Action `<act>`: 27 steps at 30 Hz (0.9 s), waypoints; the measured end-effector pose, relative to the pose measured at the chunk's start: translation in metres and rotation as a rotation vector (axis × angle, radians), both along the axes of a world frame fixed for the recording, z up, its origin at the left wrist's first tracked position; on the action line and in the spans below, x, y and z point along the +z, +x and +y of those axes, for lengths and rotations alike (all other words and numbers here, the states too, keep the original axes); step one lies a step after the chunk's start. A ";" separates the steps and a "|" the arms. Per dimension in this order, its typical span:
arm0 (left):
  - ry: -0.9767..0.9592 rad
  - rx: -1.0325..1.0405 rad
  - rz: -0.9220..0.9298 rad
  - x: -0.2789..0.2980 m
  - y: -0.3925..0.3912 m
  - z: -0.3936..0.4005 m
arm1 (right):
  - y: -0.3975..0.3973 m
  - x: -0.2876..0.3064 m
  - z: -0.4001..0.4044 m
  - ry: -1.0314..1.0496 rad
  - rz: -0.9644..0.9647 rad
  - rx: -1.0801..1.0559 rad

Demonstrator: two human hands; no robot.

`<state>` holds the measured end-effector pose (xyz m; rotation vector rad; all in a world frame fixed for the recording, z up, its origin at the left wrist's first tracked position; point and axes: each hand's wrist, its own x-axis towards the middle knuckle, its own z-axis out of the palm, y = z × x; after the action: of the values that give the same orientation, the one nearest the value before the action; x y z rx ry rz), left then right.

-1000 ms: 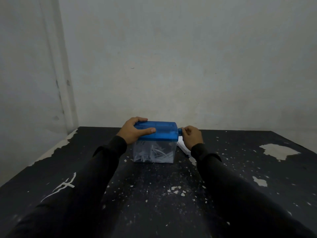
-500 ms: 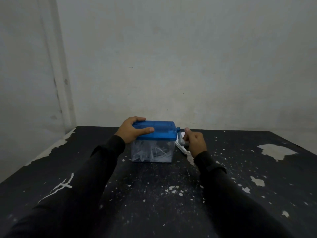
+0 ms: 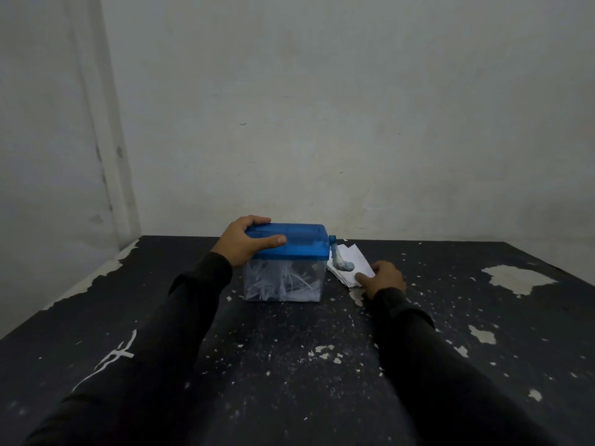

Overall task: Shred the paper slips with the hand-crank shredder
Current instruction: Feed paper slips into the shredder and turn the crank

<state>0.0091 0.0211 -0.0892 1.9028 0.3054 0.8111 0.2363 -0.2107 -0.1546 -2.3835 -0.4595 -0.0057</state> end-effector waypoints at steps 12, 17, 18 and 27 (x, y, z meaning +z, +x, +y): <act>0.019 0.016 -0.001 -0.001 -0.001 -0.001 | -0.012 0.012 -0.004 0.499 -0.093 0.042; 0.057 -0.008 0.067 0.006 -0.005 -0.004 | -0.031 0.051 -0.006 0.777 -0.132 0.198; 0.078 -0.009 0.100 0.009 -0.005 -0.006 | -0.034 0.061 -0.006 0.821 -0.133 0.233; 0.194 0.069 0.067 0.035 -0.012 -0.010 | -0.065 0.152 0.032 0.837 -0.152 0.570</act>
<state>-0.0028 0.0114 -0.0539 2.1142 0.3457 0.8491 0.1712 -0.1788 -0.0030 -1.3883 -0.9724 -0.1005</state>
